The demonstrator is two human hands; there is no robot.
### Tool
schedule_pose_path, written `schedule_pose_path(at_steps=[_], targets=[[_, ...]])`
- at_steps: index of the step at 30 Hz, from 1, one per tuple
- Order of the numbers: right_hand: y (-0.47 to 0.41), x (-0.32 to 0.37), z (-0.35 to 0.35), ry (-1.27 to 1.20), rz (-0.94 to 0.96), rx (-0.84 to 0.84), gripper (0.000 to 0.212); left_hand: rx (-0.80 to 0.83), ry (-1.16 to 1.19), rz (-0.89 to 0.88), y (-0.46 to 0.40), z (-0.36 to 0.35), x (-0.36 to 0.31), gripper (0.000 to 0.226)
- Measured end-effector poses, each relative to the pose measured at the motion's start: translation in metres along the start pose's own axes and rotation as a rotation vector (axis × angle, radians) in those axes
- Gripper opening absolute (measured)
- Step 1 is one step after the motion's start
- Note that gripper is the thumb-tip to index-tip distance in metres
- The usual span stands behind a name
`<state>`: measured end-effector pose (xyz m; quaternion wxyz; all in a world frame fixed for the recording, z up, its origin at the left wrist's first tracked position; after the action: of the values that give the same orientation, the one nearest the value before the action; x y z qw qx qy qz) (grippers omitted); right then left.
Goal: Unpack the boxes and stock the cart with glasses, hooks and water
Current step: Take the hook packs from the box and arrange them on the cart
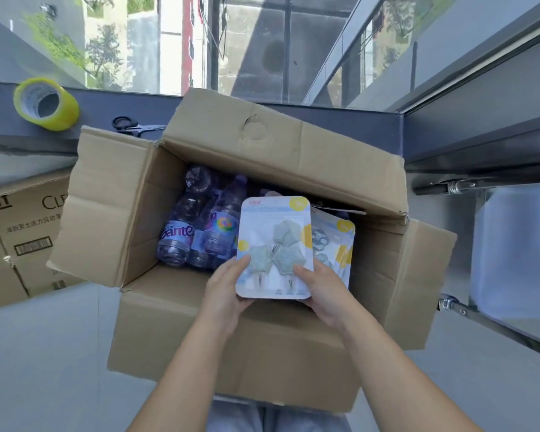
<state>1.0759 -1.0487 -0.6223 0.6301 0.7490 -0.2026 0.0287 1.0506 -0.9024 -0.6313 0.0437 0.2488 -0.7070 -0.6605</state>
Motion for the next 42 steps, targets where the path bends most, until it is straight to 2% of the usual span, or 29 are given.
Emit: schedule_pose_path(at_steps=[3, 5, 7, 9, 11, 15, 18, 21, 23, 25, 28, 30, 35, 37, 42], targets=[[0.005, -0.008, 0.019, 0.019, -0.104, 0.121, 0.026, 0.094, -0.164, 0.027, -0.011, -0.011, -0.002, 0.025], [0.000, -0.007, 0.032, 0.105, -0.135, 0.095, 0.023, 0.073, -0.261, 0.026, -0.018, -0.017, -0.003, 0.022], [-0.018, 0.006, 0.052, 0.244, -0.057, -0.073, 0.019, -0.012, -0.316, -0.022, -0.031, -0.018, -0.006, 0.019], [-0.042, 0.028, 0.071, 0.264, 0.081, -0.314, 0.019, -0.088, -0.321, -0.072, -0.046, -0.018, -0.008, 0.020], [-0.067, 0.043, 0.079, 0.199, 0.160, -0.465, 0.024, -0.121, -0.298, -0.116, -0.059, -0.019, -0.010, 0.021], [-0.115, 0.053, 0.072, -0.113, 0.174, -0.546, 0.030, -0.169, -0.286, -0.157, -0.075, -0.016, -0.005, 0.023], [-0.146, 0.053, 0.077, -0.395, 0.102, -0.625, 0.017, -0.189, -0.282, -0.168, -0.077, -0.014, 0.001, 0.022], [-0.173, 0.054, 0.082, -0.516, 0.106, -0.536, 0.018, -0.204, -0.251, -0.175, -0.076, -0.012, 0.006, 0.022], [-0.174, 0.048, 0.084, -0.593, 0.081, -0.554, 0.023, -0.207, -0.241, -0.175, -0.073, -0.011, 0.008, 0.022], [-0.161, 0.041, 0.080, -0.642, 0.061, -0.559, 0.026, -0.218, -0.247, -0.175, -0.070, -0.010, 0.009, 0.023], [-0.121, 0.026, 0.069, -0.668, 0.007, -0.433, 0.013, -0.238, -0.259, -0.171, -0.060, -0.009, 0.006, 0.023], [-0.091, 0.014, 0.070, -0.648, -0.013, -0.367, 0.014, -0.253, -0.271, -0.177, -0.051, -0.007, 0.001, 0.024], [-0.024, 0.001, 0.097, -0.453, 0.076, -0.291, 0.020, -0.280, -0.339, -0.269, -0.023, 0.009, -0.024, 0.025], [-0.007, 0.004, 0.101, -0.267, 0.074, -0.230, 0.024, -0.306, -0.367, -0.284, -0.016, 0.020, -0.028, 0.025], [0.000, -0.004, 0.090, 0.234, -0.064, -0.080, 0.026, -0.314, -0.431, -0.273, -0.014, 0.031, -0.023, 0.026]])
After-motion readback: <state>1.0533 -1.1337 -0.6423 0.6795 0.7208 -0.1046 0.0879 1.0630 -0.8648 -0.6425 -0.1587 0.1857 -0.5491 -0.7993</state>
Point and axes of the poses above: each hand's wrist, its own y-axis away from the middle knuckle, its own z-axis out of the back of the hand, x = y × z, the point moved 6 cm from there along -y, towards the middle knuckle, and after that the axes turned 10 degrees about -y, right-handed, at the moved point
